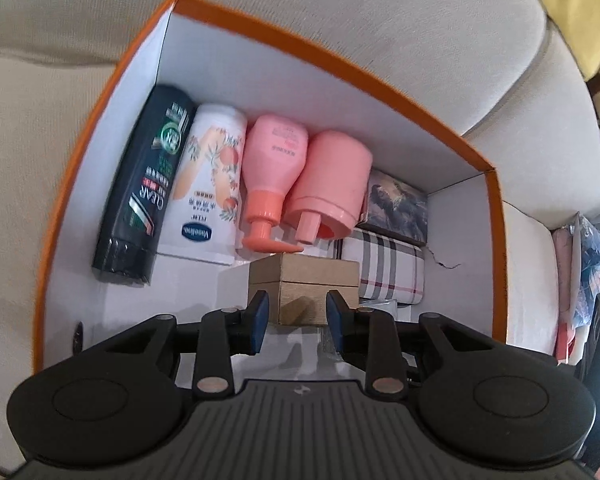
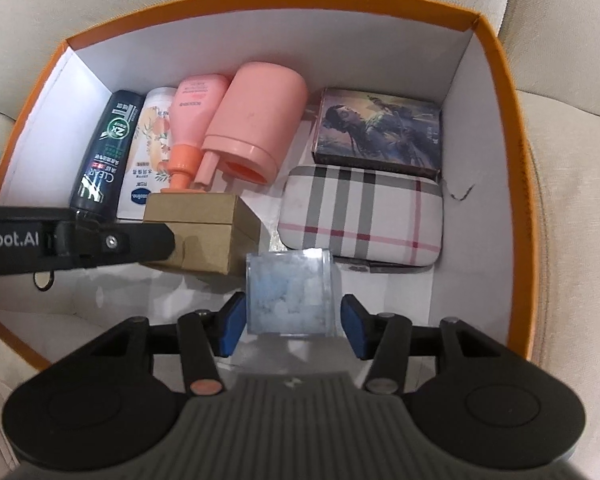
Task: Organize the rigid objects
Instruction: 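Lower the clear cube into the orange box and open right tool, then move both tools back toward the blue tin and yellow tape measure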
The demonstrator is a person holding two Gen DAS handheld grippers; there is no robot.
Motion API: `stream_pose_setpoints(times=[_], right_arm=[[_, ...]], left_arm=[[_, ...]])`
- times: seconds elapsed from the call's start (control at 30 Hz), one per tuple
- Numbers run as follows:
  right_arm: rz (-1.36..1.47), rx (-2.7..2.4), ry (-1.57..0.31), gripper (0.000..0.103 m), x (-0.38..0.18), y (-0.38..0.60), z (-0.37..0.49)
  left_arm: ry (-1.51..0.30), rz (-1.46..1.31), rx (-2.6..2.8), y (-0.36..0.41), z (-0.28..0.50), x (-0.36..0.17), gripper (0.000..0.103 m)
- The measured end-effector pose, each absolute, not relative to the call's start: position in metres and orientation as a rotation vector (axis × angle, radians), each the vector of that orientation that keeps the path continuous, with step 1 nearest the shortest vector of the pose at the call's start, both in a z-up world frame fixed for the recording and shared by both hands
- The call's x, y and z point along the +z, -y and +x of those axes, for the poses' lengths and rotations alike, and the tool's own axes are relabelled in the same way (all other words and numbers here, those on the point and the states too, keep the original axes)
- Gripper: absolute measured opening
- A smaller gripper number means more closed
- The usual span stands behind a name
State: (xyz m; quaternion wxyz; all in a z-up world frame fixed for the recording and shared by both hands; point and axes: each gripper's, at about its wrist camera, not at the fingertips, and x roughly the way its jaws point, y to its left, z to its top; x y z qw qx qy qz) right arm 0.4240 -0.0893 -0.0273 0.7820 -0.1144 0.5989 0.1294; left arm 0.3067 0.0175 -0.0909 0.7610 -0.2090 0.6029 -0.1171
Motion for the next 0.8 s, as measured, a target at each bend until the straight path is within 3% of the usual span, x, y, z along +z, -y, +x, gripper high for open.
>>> stream_pose_setpoints(times=[0.1,0.5,0.8], right_arm=[[-0.239,0.254,-1.291,0.049,-0.024,0.09,0.42],[-0.205,0.175,-1.205,0.049,-0.02,0.085,0.405],[-0.192,0.207,-0.974,0.049,0.029,0.084,0.351]], left_arm=[[-1.28,-0.418,-0.262,-0.015,0.301,-0.083,0.034],[-1.159,-0.387,-0.246,-0.018,0.271,-0.052,0.034],[-1.005,-0.353,-0.27,-0.006,0.218,-0.009,0.034]])
